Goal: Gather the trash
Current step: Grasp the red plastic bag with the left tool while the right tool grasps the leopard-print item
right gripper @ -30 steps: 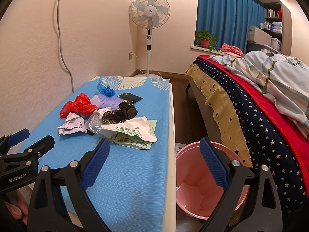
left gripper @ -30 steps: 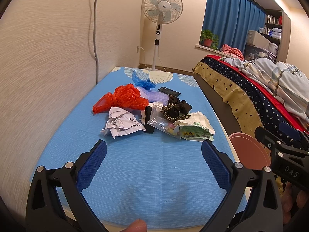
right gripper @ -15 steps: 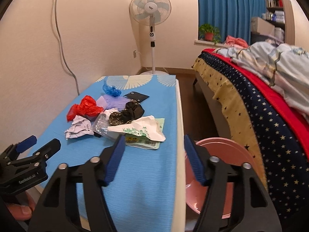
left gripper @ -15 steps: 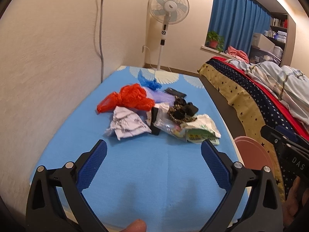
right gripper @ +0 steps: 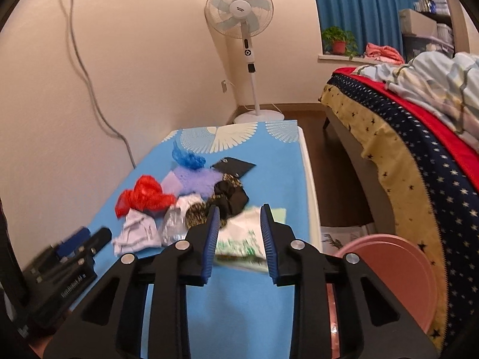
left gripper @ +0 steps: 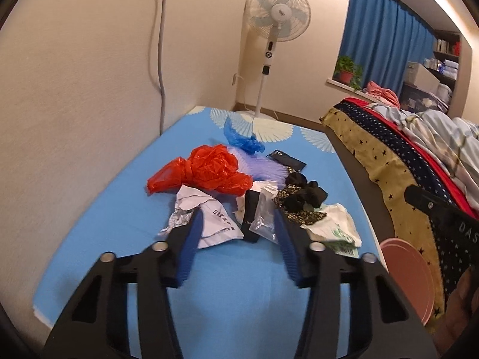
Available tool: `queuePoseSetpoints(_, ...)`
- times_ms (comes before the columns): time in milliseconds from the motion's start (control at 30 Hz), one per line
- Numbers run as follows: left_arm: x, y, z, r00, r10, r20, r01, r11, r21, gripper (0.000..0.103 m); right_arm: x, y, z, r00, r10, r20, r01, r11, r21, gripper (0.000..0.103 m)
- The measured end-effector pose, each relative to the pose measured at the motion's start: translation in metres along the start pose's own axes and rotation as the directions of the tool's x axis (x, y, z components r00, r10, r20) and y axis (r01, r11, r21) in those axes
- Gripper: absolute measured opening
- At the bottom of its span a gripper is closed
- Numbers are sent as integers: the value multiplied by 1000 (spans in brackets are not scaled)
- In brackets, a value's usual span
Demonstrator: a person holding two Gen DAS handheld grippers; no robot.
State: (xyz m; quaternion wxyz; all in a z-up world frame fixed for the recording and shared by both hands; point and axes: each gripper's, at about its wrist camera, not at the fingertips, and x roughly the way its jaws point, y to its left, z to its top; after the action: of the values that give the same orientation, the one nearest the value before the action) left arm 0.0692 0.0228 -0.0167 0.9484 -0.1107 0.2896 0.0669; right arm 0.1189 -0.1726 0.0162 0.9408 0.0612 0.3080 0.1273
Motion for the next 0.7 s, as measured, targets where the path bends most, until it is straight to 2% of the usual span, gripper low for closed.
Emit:
queuePoseSetpoints(67,12,0,3,1000,5,-6,-5,1000,-3,35,18,1,5,1000,13,-10,-13,1000,7,28)
queuePoseSetpoints(400,72,16,27,997,82,7,-82,995,-56,34,103,13,15,991,57,-121,-56,998,12,30)
queuePoseSetpoints(433,77,18,30,996,89,6,-89,994,-63,36,109,13,15,990,54,-130,-53,999,12,31)
queuePoseSetpoints(567,91,22,37,993,114,9,-113,991,-76,58,134,14,13,983,48,-177,-47,999,14,39)
queuePoseSetpoints(700,97,22,37,995,100,-5,-101,992,-74,59,148,13,8,974,45,-223,-43,999,13,40)
